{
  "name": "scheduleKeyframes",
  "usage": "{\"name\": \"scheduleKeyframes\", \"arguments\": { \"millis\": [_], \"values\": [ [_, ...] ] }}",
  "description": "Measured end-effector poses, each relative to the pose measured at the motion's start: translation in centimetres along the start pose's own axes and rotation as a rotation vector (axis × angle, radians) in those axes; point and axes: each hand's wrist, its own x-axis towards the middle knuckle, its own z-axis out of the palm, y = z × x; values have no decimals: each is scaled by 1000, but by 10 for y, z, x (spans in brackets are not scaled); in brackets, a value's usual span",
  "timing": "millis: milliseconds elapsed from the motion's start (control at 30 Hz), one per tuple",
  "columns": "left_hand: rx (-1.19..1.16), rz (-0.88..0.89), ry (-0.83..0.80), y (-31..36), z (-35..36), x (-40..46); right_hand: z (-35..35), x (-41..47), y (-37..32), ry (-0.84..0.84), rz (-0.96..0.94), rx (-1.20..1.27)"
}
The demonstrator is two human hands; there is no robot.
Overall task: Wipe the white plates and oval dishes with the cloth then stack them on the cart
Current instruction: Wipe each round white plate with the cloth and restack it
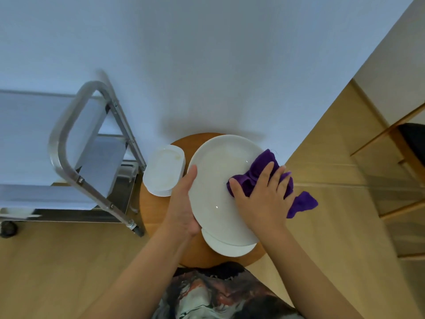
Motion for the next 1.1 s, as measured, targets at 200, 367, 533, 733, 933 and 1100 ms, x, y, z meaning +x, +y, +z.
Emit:
{"name": "scheduleKeyframes", "arguments": {
  "millis": [200,367,533,733,933,1100],
  "values": [
    [28,0,-18,3,1,5,12,6,-15,24,-21,114],
    [36,25,-15,5,-4,10,10,15,-29,-50,-247,245],
    [-50,1,-37,9,-6,15,0,9,-34,-119,-597,353],
    [-133,-76,96,6,-14,18,-4,-5,-19,-382,-730,570],
    [-70,-33,54,9,-21,20,-15,-2,11,-777,-490,729],
    [-49,-83,19,5,-17,26,-37,21,10,-968,-380,517]
  ]
}}
